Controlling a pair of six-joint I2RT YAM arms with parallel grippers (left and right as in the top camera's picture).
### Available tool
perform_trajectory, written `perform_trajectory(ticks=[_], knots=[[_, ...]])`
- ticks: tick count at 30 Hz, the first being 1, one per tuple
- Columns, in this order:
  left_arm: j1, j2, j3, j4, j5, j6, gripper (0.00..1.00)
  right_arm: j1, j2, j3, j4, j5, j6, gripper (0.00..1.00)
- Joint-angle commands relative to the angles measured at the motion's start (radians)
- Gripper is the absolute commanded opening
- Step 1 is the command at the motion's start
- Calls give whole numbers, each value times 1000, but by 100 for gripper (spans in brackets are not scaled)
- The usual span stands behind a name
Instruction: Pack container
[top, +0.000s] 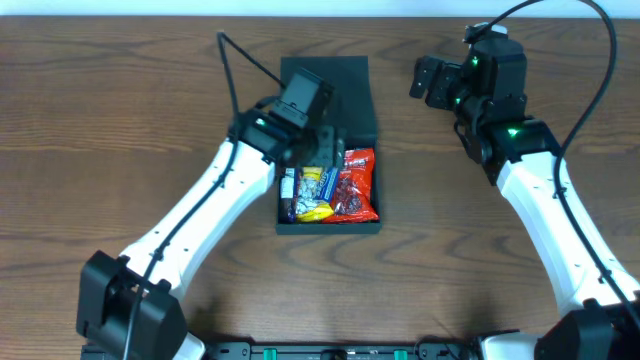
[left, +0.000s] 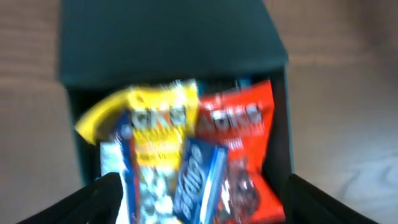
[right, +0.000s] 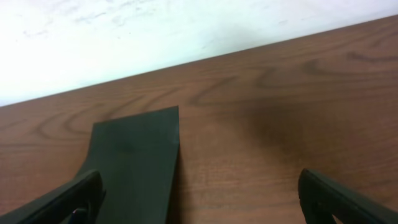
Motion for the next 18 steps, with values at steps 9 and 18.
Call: perform_trajectory(ticks=[9, 18], knots=[[261, -6, 11, 58, -11, 78, 78, -1, -10, 1, -63, -272, -121, 2], [465, -6, 11, 167, 1, 78, 78, 167, 101, 1, -105, -529, -245, 1]])
